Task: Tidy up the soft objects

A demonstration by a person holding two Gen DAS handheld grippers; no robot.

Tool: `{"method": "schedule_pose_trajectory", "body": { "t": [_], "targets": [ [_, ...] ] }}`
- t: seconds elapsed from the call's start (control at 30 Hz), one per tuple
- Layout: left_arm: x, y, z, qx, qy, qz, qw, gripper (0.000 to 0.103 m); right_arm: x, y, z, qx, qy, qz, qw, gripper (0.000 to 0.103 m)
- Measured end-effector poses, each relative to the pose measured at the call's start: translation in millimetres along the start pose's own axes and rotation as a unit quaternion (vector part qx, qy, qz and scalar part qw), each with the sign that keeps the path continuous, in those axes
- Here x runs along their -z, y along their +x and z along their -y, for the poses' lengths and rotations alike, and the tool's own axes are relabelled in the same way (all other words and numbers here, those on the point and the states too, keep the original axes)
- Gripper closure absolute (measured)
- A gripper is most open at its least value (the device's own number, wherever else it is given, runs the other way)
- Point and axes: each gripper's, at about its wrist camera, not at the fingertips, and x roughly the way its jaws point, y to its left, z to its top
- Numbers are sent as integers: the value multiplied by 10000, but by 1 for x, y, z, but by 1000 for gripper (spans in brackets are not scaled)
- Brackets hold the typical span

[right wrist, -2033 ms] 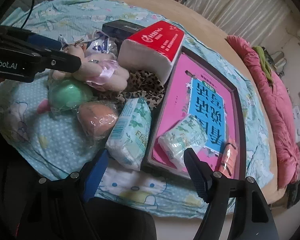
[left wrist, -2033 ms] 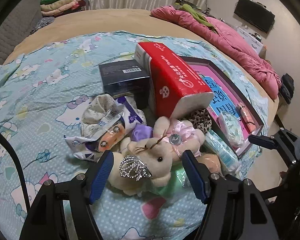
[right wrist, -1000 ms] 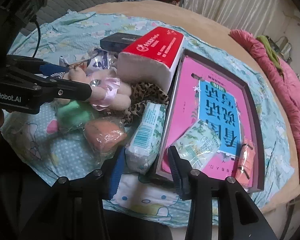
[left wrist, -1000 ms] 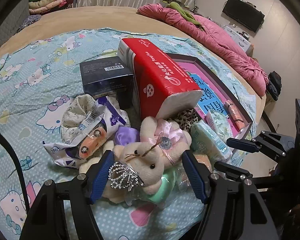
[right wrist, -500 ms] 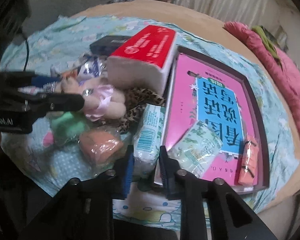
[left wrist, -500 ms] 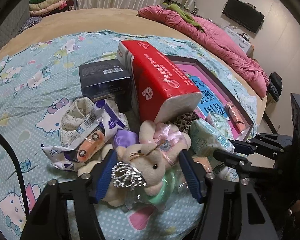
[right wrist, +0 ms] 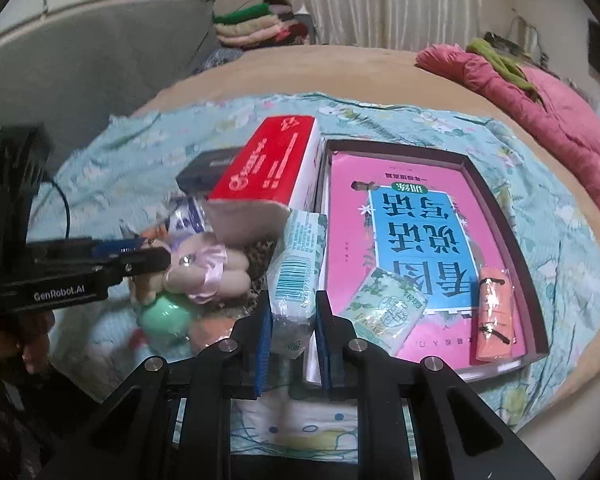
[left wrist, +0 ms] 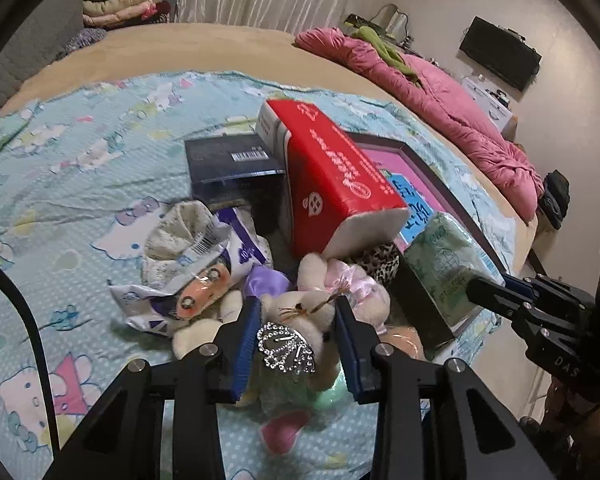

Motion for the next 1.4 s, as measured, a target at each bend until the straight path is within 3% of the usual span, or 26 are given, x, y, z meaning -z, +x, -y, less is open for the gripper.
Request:
{"method": "schedule_pose_trajectory", "body": {
  "t": [0.33, 0.73, 1.4],
  "targets": [
    [-5, -41, 15, -210, 30, 345, 9992, 66, -2, -21, 8, -241, 375, 376, 9983, 83],
    [-26, -84, 60, -351, 271, 802, 9958, 66, -8, -51, 20, -256, 566, 859, 9944, 83],
    [-39, -85, 129, -404, 625, 854, 9936, 66, -3, -91, 68, -140, 1302, 1530, 9795, 83]
  ]
}}
